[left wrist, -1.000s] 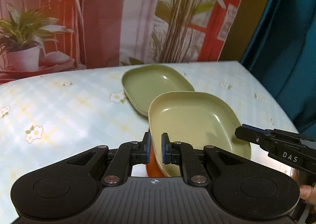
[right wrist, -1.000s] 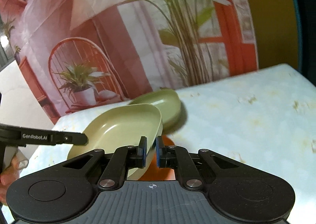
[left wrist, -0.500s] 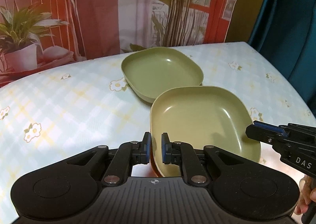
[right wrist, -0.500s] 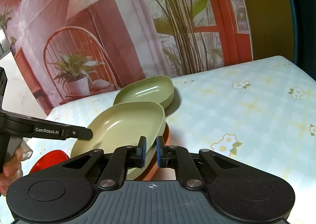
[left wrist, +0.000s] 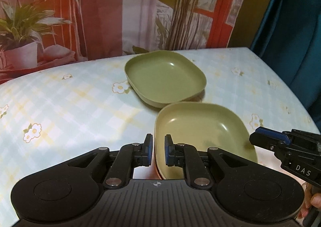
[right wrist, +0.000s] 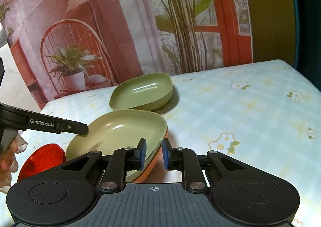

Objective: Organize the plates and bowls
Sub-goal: 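Lift the green plate with the left gripper and lower it onto the orange plate, then open the left gripper and move it to the other green plate's rim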

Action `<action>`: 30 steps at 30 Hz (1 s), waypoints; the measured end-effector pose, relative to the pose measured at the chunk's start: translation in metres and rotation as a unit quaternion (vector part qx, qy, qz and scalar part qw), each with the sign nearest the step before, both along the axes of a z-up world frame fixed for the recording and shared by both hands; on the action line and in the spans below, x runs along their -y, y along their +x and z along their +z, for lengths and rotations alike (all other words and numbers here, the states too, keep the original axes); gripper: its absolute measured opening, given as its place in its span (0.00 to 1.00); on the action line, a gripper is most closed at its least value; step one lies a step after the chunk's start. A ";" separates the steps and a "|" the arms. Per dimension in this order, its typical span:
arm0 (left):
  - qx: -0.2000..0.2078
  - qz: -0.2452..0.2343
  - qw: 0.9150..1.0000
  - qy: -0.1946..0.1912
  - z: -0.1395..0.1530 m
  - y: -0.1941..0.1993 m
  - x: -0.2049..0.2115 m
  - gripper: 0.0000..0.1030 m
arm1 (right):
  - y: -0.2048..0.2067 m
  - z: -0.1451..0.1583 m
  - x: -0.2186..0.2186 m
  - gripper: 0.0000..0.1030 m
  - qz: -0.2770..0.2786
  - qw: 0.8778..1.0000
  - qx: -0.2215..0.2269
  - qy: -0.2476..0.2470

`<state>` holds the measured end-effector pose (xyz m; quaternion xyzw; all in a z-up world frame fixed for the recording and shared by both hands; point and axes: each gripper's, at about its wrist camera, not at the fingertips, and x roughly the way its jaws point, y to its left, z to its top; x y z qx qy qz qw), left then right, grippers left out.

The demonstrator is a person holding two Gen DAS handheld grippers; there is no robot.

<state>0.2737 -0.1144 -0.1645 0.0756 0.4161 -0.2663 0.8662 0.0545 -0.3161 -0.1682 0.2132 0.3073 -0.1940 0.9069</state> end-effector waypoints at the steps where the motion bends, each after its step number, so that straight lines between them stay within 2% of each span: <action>1: 0.000 0.003 1.000 -0.004 0.002 0.001 -0.001 0.13 | 0.000 0.001 0.001 0.17 -0.001 1.000 0.001 -0.002; 10: 0.027 0.036 0.999 -0.030 0.032 0.020 -0.008 0.13 | 0.024 0.034 0.027 0.16 -0.004 0.999 0.036 -0.039; 15: 0.061 0.052 0.996 -0.030 0.059 0.035 -0.004 0.13 | 0.058 0.060 0.053 0.16 0.003 0.997 0.049 -0.066; 20: 0.097 0.084 0.991 -0.039 0.081 0.058 0.002 0.13 | 0.096 0.073 0.081 0.16 0.005 0.995 0.051 -0.086; 25: 0.107 0.122 0.986 -0.047 0.080 0.083 0.012 0.13 | 0.131 0.062 0.102 0.16 0.005 0.995 0.043 -0.091; 30: 0.064 0.132 0.989 -0.038 0.047 0.104 0.024 0.13 | 0.157 0.028 0.109 0.16 0.019 0.997 0.004 -0.073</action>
